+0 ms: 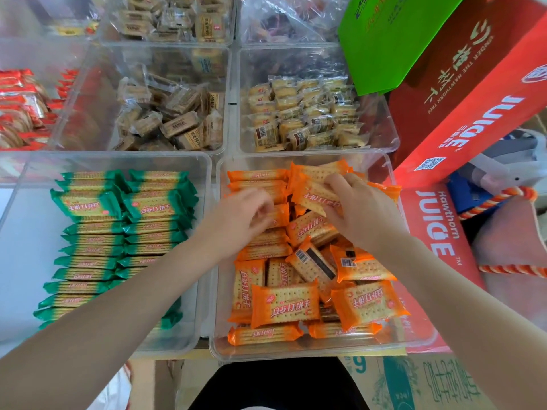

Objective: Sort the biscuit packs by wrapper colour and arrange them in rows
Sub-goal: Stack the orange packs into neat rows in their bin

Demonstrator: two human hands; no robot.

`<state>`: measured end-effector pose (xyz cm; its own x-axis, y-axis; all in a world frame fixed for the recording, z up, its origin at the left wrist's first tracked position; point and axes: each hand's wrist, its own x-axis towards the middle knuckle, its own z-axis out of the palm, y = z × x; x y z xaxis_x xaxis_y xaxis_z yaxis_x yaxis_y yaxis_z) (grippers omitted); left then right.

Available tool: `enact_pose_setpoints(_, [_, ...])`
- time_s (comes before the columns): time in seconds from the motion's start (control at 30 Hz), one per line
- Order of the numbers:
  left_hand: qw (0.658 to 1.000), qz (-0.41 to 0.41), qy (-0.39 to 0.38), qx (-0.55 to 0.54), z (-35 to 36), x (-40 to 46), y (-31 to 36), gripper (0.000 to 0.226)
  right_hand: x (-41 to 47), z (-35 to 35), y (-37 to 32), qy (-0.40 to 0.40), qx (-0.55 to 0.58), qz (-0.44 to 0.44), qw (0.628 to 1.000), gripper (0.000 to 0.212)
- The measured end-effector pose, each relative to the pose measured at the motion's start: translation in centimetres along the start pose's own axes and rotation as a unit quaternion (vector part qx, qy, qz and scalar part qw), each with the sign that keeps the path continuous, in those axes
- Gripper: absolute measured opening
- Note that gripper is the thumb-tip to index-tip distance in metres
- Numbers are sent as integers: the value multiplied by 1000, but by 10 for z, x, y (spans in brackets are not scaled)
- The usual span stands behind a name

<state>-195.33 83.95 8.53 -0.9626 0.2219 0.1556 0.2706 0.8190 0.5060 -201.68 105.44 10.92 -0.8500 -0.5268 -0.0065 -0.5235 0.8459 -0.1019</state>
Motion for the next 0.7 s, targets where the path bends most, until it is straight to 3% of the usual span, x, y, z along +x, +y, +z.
enact_pose_setpoints(0.07, [988,35,-146,17,3,-9,3,10,-6,6,4,20,-25,-11,999,27])
enact_pose_setpoints(0.17, [932,40,-358,37,9,-17,15,28,-13,12,2,26,-102,-9,994,24])
enact_pose_setpoints(0.3, [872,7,-478,105,26,-25,32,53,-20,17,-11,72,-126,-51,988,19])
enact_pose_setpoints(0.37, [867,4,-480,133,33,-30,37,57,-23,19,-21,105,-105,-132,980,23])
enact_pose_setpoints(0.47, [906,5,-402,134,22,-30,36,49,-24,30,-35,65,-67,-247,965,22])
enact_pose_setpoints(0.6, [942,42,-262,206,-6,-30,25,35,-3,43,-49,-154,-2,-182,971,32])
enact_pose_setpoints(0.7, [953,40,-216,208,-17,-36,16,29,17,47,-58,-226,17,-160,961,34])
